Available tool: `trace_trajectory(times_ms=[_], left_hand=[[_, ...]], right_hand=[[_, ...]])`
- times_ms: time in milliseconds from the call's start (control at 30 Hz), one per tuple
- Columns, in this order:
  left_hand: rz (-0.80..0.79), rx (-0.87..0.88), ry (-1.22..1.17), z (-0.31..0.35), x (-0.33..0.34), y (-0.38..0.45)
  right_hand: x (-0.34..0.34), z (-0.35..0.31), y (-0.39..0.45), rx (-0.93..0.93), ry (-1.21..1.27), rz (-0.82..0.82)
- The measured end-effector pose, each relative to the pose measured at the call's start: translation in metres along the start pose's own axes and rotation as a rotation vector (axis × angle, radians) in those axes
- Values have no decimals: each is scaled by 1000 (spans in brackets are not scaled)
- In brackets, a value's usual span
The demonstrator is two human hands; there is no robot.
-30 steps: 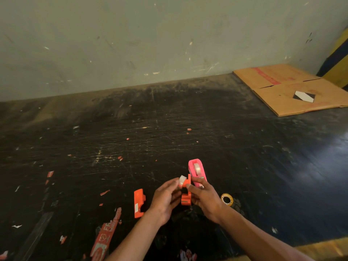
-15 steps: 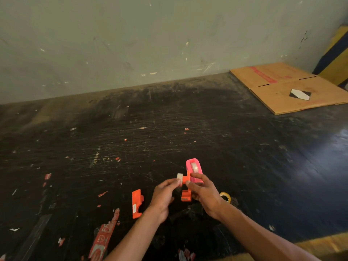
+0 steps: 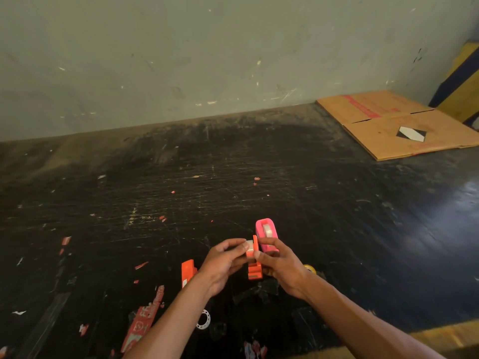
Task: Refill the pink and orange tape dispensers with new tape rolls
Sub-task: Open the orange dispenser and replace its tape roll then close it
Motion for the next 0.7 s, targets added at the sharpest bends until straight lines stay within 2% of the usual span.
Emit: trace_trajectory(times_ms=[400, 567, 700], left_hand=[[-46, -24, 30, 3, -2, 0], [-73, 2, 147, 4, -2, -5], [-120, 50, 294, 8, 0, -9]], right_hand=[[11, 0, -6, 7, 74, -80], [10, 8, -5, 45, 160, -105], [15, 11, -7, 39, 84, -97]])
Point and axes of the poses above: each hand's wrist, its own y-axis towards the middle knuckle, its own x-axis out of the palm, z = x × y, the point moved 9 cm from there along y, towards the middle knuckle, and after that the axes turned 14 degrees about x, right-handed, at the moved point
